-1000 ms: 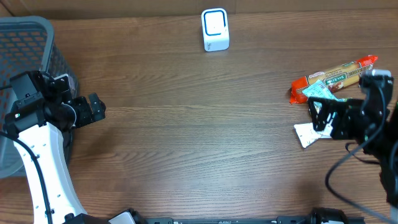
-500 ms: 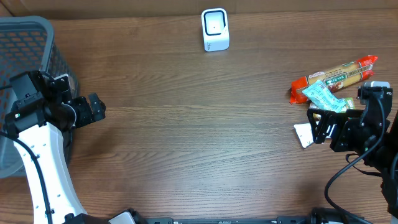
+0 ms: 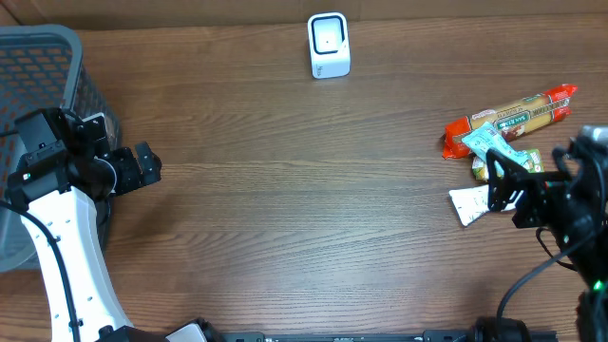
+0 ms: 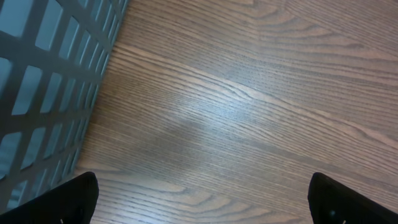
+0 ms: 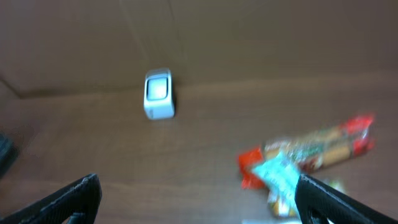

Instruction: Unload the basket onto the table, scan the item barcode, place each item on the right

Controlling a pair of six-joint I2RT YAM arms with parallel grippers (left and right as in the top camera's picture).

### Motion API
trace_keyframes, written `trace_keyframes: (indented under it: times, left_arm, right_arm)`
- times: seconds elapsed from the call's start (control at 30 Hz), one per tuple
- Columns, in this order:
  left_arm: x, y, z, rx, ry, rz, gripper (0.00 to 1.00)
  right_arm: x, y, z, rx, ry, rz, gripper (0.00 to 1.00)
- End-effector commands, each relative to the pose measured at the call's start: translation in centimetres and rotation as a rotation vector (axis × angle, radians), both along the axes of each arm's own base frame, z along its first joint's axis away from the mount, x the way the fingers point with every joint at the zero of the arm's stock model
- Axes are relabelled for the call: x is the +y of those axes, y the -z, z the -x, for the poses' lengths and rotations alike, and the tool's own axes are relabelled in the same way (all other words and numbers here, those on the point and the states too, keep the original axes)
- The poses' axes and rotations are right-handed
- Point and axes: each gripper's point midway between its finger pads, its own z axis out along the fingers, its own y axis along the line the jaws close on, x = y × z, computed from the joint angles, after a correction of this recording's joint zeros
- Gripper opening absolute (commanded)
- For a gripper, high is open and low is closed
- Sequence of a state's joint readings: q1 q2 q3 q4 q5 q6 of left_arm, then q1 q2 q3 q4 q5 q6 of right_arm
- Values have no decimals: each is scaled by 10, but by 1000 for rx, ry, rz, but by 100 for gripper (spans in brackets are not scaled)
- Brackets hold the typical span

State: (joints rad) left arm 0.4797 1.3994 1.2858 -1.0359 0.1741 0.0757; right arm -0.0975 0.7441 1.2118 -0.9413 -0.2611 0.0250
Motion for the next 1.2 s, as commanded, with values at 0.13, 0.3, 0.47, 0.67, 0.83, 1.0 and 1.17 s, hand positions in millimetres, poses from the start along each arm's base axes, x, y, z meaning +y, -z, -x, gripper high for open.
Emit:
trace_keyframes:
  times: [0.13, 0.3, 0.47, 0.67, 0.83, 1.0, 1.17]
  left_arm:
    - [1, -2, -2, -5, -16, 5, 100]
    - [1, -2, -2, -4, -16, 5, 100]
    - [1, -2, -2, -4, -16, 5, 100]
    - [1, -2, -2, -4, -16, 5, 99]
    - [1, -2, -2, -5, -16, 5, 100]
    - [1, -2, -2, -5, -16, 5, 100]
    - [1, -2, -2, -5, -16, 5, 100]
  right_arm:
    - [-6, 25, -12, -286, 30, 40, 100]
    - [5, 39, -6, -526, -11, 48, 100]
    - [15, 42, 6, -733, -45, 46, 100]
    - [15, 63, 15, -819, -46, 48, 100]
    - [15, 90, 14, -806, -46, 47, 100]
    - [16, 97, 14, -785, -54, 43, 100]
    - [17, 99, 13, -777, -57, 41, 100]
